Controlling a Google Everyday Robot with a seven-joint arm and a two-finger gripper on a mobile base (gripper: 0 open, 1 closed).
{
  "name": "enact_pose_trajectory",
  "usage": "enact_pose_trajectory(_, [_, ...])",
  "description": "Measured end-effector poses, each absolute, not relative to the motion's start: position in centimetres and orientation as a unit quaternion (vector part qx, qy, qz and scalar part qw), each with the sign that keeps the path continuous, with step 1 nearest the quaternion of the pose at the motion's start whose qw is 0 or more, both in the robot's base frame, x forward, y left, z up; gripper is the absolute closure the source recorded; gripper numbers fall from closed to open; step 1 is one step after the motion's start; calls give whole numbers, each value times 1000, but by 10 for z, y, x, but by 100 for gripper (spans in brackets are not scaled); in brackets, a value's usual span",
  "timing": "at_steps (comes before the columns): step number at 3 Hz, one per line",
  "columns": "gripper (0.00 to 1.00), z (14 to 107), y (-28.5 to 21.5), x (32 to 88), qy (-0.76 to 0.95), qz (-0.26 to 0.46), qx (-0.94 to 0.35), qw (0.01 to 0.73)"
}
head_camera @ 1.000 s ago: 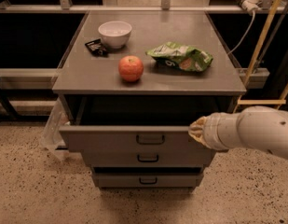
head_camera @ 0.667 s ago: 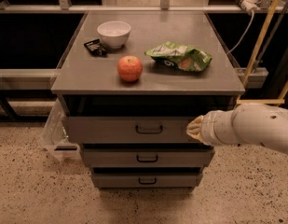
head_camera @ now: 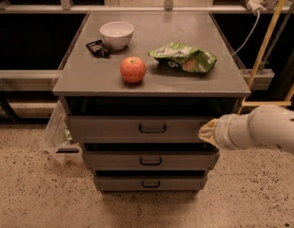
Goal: Close top drawer
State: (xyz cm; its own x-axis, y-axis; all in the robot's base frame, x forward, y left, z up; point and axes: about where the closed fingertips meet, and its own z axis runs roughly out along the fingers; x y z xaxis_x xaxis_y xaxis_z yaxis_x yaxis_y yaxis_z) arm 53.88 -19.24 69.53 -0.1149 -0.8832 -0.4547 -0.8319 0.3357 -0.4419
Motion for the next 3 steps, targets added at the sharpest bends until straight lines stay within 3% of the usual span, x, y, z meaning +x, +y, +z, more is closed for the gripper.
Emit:
enact_pose_trajectory(1, [100,688,-198,550,748,-33,-579,324])
enact_pose_trajectory(3, [58,668,-213,580,747,0,-594,298])
